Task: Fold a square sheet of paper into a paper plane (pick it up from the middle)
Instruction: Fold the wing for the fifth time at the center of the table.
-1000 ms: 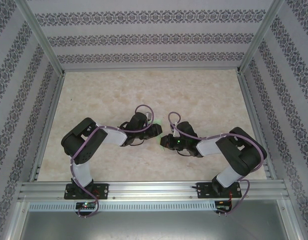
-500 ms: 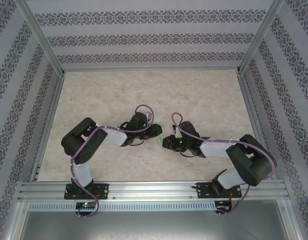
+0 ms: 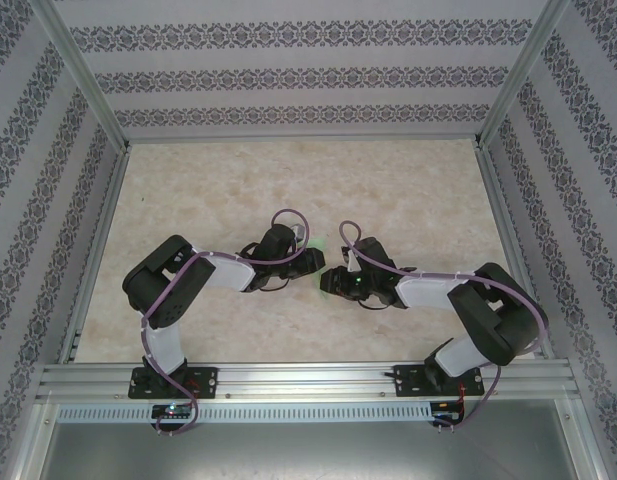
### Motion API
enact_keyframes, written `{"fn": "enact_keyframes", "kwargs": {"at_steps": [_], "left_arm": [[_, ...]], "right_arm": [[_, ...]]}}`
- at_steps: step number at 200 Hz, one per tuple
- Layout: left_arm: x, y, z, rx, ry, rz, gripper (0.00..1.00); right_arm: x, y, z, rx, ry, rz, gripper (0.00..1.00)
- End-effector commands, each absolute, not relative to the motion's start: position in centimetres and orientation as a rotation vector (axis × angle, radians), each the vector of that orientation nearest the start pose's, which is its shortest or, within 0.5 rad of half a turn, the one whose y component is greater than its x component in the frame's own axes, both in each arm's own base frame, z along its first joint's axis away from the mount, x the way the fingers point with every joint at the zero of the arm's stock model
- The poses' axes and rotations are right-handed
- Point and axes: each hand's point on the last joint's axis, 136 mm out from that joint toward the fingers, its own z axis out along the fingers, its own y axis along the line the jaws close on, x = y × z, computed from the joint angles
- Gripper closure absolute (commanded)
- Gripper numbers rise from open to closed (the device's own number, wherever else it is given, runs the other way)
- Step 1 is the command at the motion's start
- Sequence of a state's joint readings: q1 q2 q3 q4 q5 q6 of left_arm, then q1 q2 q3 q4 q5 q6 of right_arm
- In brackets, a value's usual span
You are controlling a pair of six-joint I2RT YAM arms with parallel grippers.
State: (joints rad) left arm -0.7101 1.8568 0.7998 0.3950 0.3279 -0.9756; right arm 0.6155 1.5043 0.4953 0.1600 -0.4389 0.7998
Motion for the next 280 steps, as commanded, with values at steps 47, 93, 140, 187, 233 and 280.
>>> {"fn": "enact_keyframes", "kwargs": {"at_steps": [47, 93, 140, 187, 233, 280], "left_arm": [[30.5, -34.2, 3.7, -0.095, 2.527, -1.173, 0.60], [30.5, -34.3, 3.9, -0.092, 2.524, -1.181, 0.60], [30.7, -34.6, 4.1, -0.088, 2.517, -1.194, 0.60], [30.6, -34.6, 4.1, -0.085, 2.520, -1.198, 0.60], [30.5, -34.6, 3.9, -0.089, 2.529, -1.193, 0.60], [30.5, -34.6, 3.8, -0.096, 2.533, -1.195, 0.60]], "right_arm": [[23.6, 25.8, 4.5, -0.054, 2.629, 1.074, 0.54], [23.9, 25.8, 3.1, -0.050, 2.680, 1.019, 0.54], [23.5, 25.7, 1.9, -0.033, 2.718, 1.009, 0.63], [23.2, 25.0, 1.1, 0.065, 2.738, 1.020, 0.70], [21.9, 23.7, -0.7, 0.106, 2.820, 0.929, 0.75], [20.8, 23.4, -1.3, 0.021, 2.877, 0.848, 0.77]]}}
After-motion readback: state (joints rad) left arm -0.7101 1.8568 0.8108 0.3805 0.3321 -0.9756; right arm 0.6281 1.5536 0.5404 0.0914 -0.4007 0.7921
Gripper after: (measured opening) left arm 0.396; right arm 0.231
